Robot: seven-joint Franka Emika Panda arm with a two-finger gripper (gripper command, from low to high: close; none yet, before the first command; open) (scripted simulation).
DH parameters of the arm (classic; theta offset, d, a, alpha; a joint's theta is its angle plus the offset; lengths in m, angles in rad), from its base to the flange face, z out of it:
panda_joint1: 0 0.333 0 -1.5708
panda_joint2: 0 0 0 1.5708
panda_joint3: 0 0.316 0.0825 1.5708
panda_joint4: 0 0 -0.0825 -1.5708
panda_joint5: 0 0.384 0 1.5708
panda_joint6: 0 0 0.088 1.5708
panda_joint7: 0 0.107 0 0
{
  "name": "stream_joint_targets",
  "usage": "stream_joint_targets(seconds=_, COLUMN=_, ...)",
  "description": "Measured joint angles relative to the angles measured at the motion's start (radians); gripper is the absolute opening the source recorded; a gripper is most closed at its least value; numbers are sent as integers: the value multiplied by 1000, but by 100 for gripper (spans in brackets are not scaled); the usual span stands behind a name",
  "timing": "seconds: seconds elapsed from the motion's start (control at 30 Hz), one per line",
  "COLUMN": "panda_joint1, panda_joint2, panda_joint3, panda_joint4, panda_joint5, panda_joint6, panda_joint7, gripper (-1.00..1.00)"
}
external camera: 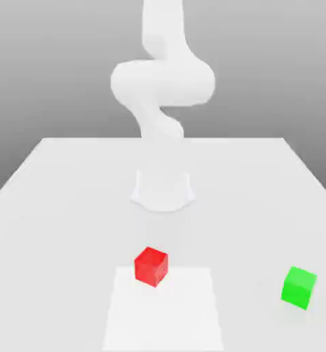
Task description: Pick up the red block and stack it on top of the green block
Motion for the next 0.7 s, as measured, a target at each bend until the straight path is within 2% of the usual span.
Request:
stream_joint_targets(seconds=0.53, panda_joint1=-116, panda_joint2=513, panda_joint3=74, panda_joint4=-523, panda_joint5=31, panda_joint6=409, panda_joint7=331, gripper=0)
stream_joint_targets(seconds=0.7, panda_joint1=-118, panda_joint2=794, panda_joint3=51, panda_joint4=-556, panda_joint5=-29, panda_joint6=631, panda_joint7=422, gripper=0)
